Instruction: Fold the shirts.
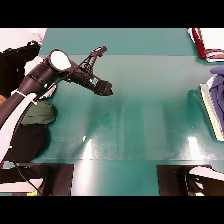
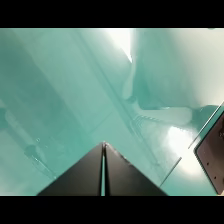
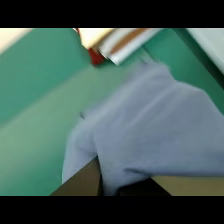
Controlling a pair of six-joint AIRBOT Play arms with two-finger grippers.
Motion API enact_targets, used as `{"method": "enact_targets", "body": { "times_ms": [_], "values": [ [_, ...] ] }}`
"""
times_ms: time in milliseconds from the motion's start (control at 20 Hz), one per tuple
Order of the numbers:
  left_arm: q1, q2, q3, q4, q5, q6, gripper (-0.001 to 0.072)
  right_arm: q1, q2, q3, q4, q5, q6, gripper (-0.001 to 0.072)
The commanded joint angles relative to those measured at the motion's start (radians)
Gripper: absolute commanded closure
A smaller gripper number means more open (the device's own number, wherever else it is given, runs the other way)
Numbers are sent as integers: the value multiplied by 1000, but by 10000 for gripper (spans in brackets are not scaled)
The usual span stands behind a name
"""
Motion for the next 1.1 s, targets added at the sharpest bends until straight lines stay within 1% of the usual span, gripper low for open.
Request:
{"method": "enact_targets", "body": {
  "times_ms": [0,50,100,150,200,250,400,500,600,700,800,950,1000,1050],
  "values": [
    [0,0,1,4,-7,28,681,-64,76,-145,-258,117,1,695],
    [0,0,1,4,-11,28,681,-80,90,-185,-330,138,5,675],
    [0,0,1,4,-12,28,681,-98,105,-228,-391,146,32,509],
    [0,0,1,5,-12,28,681,-122,121,-269,-431,149,47,328],
    [0,0,1,5,-12,28,681,-148,135,-306,-452,154,46,245],
    [0,0,1,5,-12,29,681,-178,148,-342,-469,156,46,238],
    [0,0,1,5,-11,28,681,-254,177,-404,-452,159,46,218],
    [0,0,1,5,-11,28,681,-259,194,-402,-351,134,46,219],
    [0,0,1,4,-10,28,681,-218,201,-368,-208,107,46,221],
    [0,0,1,3,-7,28,681,-112,201,-319,-95,107,46,224],
    [0,0,1,3,-10,28,681,47,201,-282,-19,119,46,225],
    [0,0,1,2,-8,27,681,338,201,-254,-16,113,45,234],
    [0,0,1,2,-8,27,681,424,201,-254,-16,101,45,269],
    [0,0,1,2,-8,27,681,505,201,-254,-20,93,45,283]
  ]
}}
